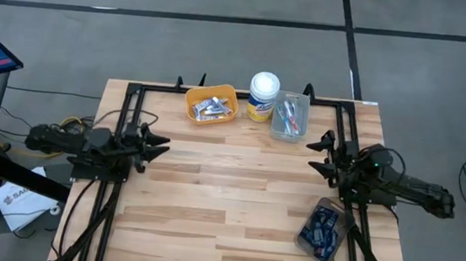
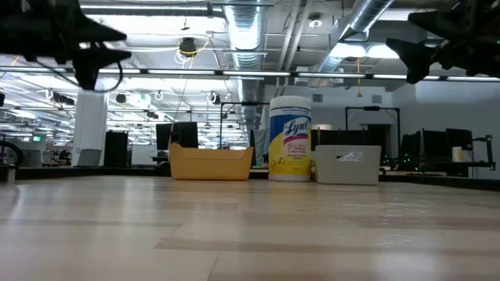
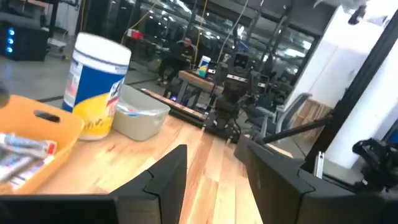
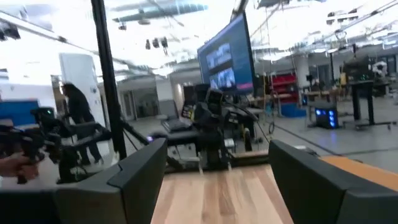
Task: Pick & Place Travel size toiletries
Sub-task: Return to Home Position
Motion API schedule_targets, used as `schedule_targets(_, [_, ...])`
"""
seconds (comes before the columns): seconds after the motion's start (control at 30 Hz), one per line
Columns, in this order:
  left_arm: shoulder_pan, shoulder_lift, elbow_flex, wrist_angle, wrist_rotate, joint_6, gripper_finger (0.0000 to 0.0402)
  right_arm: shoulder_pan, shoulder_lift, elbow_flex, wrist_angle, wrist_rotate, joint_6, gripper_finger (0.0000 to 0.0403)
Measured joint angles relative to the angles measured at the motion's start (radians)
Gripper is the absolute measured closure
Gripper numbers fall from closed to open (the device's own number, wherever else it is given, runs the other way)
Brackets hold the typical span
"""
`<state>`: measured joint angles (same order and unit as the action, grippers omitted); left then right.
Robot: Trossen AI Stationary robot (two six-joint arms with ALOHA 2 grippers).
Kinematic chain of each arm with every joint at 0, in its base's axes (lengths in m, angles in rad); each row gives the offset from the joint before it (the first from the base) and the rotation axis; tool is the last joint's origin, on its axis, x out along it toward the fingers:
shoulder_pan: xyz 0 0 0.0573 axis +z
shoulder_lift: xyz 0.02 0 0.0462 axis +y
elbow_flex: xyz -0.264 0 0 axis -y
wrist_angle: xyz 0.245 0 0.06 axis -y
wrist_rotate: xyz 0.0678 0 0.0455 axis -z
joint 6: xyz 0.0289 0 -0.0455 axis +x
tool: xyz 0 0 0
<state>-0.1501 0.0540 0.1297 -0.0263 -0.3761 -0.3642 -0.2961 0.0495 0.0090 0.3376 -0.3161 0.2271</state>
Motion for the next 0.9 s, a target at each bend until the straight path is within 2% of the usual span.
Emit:
schedule_targets(0.13, [0.000,-0.040,-0.124,0.130,0.012,-0.013,0.0243,0.002,0.000,0.000,-0.014,0.000,-0.021,0.0130])
schedule_targets(0.43, [0.000,-0.051,-0.123,0.130,0.120,0.068,0.0243,0.003,0.000,0.000,-0.060,-0.001,-0.085,0.0130])
schedule_targets(0.6, [0.000,-0.052,-0.123,0.132,0.302,0.129,0.0243,0.003,0.000,0.000,-0.135,-0.027,-0.186,0.0130])
schedule_targets(0.67, [0.000,-0.051,-0.123,0.130,0.346,0.132,0.0243,0.002,0.000,0.000,-0.176,-0.027,-0.213,0.0130])
schedule_targets(0.9, [0.000,-0.051,-0.123,0.127,0.361,0.132,0.0243,0.002,0.001,0.000,-0.277,-0.026,-0.265,0.0130])
